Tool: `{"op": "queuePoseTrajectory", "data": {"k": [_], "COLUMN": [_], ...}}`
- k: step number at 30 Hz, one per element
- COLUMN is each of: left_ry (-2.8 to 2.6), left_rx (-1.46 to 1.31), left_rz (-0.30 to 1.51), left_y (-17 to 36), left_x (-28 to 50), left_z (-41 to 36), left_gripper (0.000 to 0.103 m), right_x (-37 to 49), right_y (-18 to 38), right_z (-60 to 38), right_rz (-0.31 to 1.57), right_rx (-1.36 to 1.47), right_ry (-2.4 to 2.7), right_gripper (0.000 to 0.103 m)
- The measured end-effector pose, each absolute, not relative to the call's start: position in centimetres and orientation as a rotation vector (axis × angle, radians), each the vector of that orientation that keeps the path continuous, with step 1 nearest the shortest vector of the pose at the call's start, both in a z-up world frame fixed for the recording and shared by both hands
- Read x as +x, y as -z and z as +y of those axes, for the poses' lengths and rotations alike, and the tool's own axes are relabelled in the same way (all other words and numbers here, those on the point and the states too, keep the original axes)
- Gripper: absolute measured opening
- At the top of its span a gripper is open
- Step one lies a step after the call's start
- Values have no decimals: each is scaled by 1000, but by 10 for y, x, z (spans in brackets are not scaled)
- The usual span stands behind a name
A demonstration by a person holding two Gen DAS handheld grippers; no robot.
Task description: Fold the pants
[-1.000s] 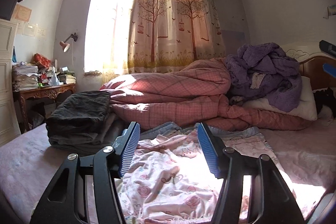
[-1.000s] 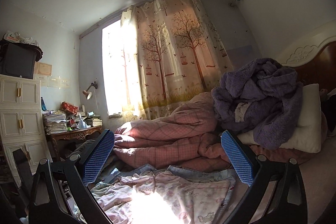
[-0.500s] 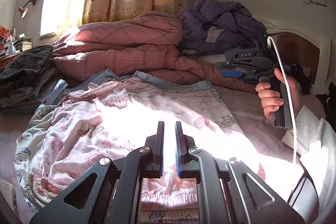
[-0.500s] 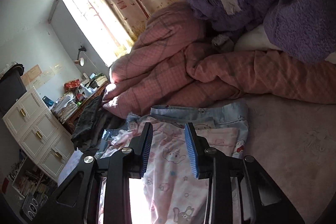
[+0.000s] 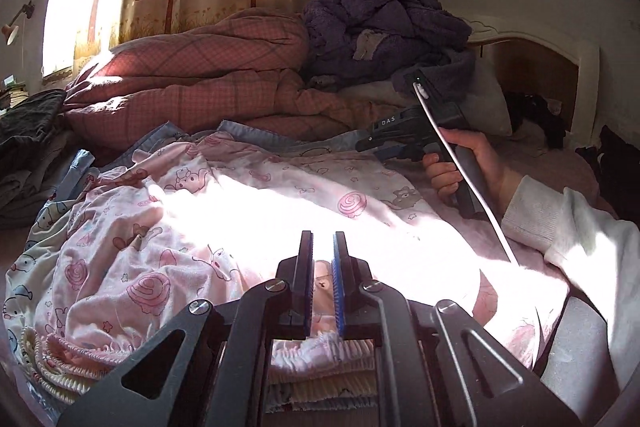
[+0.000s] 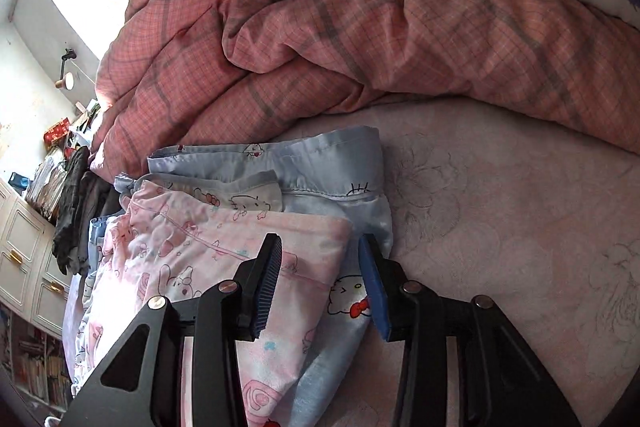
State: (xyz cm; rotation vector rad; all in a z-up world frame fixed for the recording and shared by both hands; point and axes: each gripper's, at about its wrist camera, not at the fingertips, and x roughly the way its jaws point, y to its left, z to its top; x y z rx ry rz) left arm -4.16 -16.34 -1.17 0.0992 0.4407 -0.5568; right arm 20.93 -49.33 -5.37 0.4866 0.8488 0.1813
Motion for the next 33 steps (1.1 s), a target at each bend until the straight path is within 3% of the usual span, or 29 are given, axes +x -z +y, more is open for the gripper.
{"op": "queuePoseTrajectory", "data": {"k": [1, 3, 4, 5, 13, 15, 18, 20, 24, 33], "left_ry": [580, 638, 670, 702, 808, 863, 853, 783, 748, 863], "left_rx": [102, 88, 74, 59, 84, 94, 157, 211, 218, 162], "left_rz": [441, 467, 485, 501, 634, 660, 636, 652, 640, 594], "left_y": [10, 7, 7, 7, 25, 28, 28, 33, 37, 12], "left_x": [-46, -52, -54, -55, -56, -59, -67, -64, -63, -84], "left_z": [-165, -169, -171, -173, -202, -204, -211, -217, -213, -206], "left_gripper": [8, 8, 8, 9, 16, 35, 42, 38, 10, 7], "right_x": [211, 211, 210, 208, 176, 173, 174, 175, 175, 148], "right_y": [53, 51, 52, 53, 32, 31, 31, 32, 32, 13], "right_z": [-493, -492, -492, -492, -513, -521, -527, -529, -531, -551], "right_rz": [839, 822, 818, 816, 635, 623, 619, 624, 621, 506], "right_rx": [490, 491, 498, 509, 552, 578, 592, 590, 600, 629], "right_ry": [-193, -189, -201, -207, -149, -121, -115, -115, -123, -128], "right_gripper": [41, 23, 7, 5, 2, 2, 2, 2, 2, 2]}}
